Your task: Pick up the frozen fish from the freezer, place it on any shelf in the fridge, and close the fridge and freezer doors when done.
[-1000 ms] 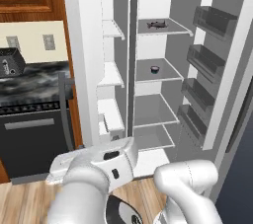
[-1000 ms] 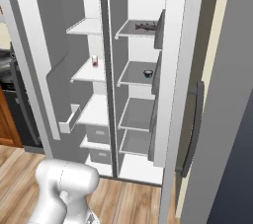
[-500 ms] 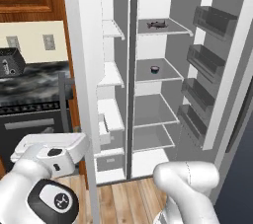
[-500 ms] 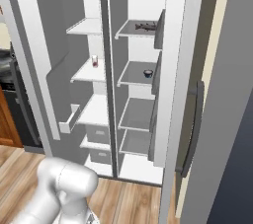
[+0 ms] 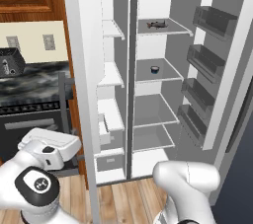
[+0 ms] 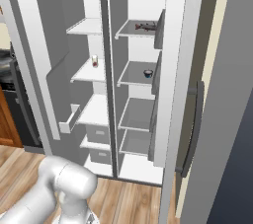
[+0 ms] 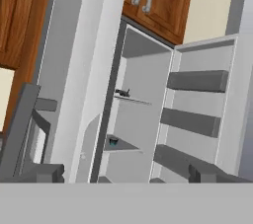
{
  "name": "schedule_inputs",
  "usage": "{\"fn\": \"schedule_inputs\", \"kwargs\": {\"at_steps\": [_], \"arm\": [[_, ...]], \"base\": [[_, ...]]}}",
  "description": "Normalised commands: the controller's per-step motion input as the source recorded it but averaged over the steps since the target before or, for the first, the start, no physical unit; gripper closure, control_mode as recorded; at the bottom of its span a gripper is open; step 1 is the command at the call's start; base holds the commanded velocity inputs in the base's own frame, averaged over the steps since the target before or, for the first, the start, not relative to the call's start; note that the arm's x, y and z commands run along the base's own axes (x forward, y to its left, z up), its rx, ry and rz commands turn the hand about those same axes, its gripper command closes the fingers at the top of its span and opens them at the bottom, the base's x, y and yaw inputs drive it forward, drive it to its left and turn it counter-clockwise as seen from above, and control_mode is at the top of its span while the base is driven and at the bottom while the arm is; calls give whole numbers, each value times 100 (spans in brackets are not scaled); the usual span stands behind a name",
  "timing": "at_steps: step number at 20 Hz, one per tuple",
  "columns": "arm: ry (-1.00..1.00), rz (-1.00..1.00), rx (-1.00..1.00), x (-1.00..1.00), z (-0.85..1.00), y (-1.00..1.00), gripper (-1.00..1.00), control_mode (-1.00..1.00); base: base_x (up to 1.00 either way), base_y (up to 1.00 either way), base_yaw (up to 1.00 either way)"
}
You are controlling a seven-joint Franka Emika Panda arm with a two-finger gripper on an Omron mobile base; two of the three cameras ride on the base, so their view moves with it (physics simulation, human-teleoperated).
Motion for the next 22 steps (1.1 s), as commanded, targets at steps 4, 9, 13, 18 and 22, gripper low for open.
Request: {"fn": "schedule_inputs", "kwargs": {"at_steps": [4, 9, 13, 18, 22], "arm": [[-4, -16, 1, 71, -2, 19, -100, -100], [-1, -17, 0, 58, 0, 22, -100, -100], [0, -14, 0, 49, 0, 10, -100, -100], [0, -13, 0, 46, 0, 3, -100, -100], [0, -7, 0, 33, -1, 0, -100, -100]], "base": [[0, 0, 0], [0, 0, 0], [0, 0, 0], [0, 0, 0], [0, 0, 0]]}}
